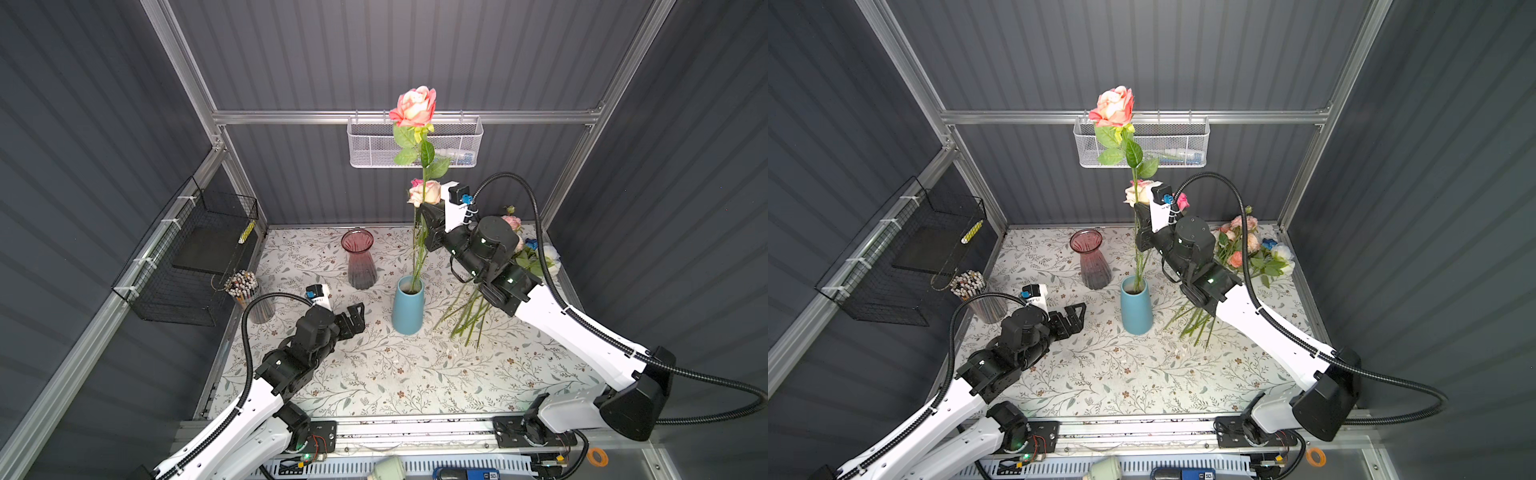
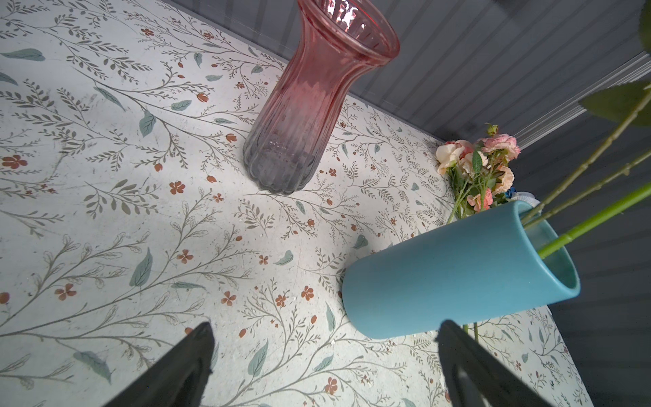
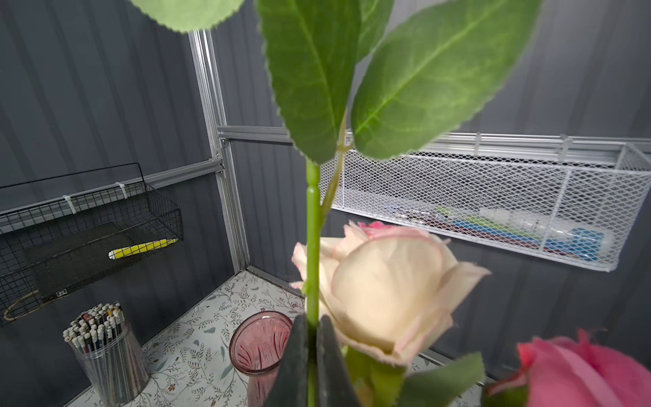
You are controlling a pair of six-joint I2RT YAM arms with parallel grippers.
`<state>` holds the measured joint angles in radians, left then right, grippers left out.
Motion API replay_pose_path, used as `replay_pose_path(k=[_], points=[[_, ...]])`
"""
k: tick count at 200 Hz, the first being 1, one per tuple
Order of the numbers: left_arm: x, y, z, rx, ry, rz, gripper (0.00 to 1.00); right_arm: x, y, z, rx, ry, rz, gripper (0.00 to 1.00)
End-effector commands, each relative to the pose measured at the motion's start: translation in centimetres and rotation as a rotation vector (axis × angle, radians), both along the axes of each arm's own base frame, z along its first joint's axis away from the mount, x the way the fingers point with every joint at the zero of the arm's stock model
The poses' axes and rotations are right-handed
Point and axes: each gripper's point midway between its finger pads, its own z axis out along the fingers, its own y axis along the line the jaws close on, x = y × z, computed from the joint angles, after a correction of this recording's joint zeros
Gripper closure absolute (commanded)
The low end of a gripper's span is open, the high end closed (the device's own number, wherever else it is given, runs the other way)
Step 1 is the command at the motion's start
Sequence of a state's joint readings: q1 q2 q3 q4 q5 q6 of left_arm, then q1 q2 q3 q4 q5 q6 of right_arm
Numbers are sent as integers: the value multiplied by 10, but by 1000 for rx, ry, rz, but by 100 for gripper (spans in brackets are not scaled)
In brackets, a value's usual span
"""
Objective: Arrange flowers in a vase
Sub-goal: Place the flower in the vase.
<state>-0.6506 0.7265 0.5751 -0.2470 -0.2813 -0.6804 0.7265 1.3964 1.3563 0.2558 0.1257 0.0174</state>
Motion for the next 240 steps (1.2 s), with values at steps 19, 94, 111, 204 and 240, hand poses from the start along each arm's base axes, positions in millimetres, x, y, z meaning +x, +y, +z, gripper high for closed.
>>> replay_pose_path(k=[19, 94, 111, 204, 240], points=[[4, 0, 6, 9, -19, 4, 1, -16, 11, -19, -3, -14, 57, 91], [10, -5, -1, 11, -6, 4, 1, -31, 21, -73, -29, 87, 85, 88], [11, -8, -3, 6, 0, -5, 0, -34, 20, -83, -23, 108, 84, 83], [24, -24, 1, 11, 0, -41, 0, -52, 14, -78, 25, 119, 112, 82], [25, -25, 0, 15, 0, -47, 1, -65, 20, -73, 27, 126, 156, 78]])
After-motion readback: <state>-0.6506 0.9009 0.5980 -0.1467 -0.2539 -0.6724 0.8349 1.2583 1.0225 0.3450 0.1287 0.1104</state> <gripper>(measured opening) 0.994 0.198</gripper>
